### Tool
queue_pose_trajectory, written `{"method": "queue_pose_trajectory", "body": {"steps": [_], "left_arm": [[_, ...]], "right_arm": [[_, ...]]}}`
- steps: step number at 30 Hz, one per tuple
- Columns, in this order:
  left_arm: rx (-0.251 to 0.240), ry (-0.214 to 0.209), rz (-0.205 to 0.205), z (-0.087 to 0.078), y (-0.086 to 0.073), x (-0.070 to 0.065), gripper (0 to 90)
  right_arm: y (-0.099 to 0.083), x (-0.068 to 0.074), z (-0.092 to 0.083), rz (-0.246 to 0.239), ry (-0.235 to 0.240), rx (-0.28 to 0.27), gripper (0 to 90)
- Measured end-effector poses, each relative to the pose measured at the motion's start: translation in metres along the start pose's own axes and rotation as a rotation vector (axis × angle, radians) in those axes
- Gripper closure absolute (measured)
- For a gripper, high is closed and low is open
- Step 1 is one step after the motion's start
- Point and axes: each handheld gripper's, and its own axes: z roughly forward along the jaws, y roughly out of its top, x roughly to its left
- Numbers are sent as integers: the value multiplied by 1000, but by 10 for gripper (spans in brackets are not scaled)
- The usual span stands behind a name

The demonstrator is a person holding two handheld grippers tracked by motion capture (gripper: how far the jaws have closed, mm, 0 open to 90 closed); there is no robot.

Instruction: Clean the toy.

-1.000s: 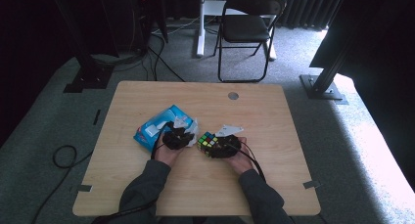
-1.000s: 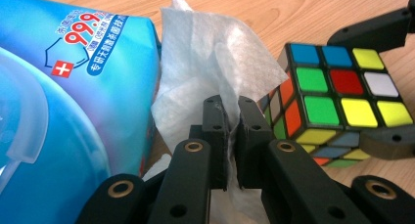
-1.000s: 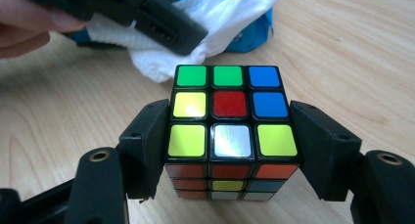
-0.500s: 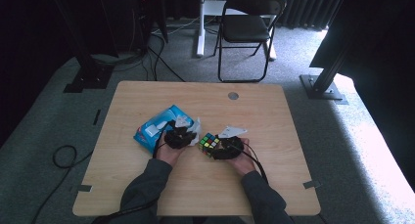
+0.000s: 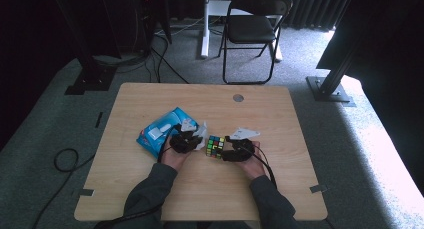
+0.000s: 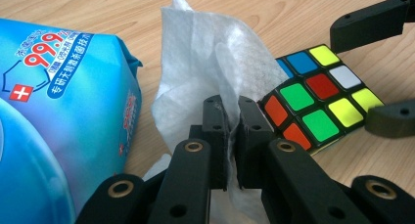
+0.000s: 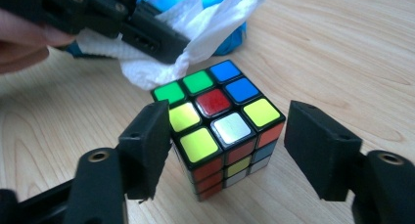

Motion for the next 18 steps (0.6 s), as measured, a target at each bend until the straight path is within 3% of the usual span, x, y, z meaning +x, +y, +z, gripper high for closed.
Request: {"method": "queue_pose_trajectory", "body": {"steps": [7, 18], "left_arm": [[-5, -12, 7, 1, 2, -3, 847], [-29, -33, 19, -1, 9, -8, 847]], "right_arm": [[2, -6, -4, 67, -9, -41, 473], [3, -6, 1, 104, -20, -19, 573]]}}
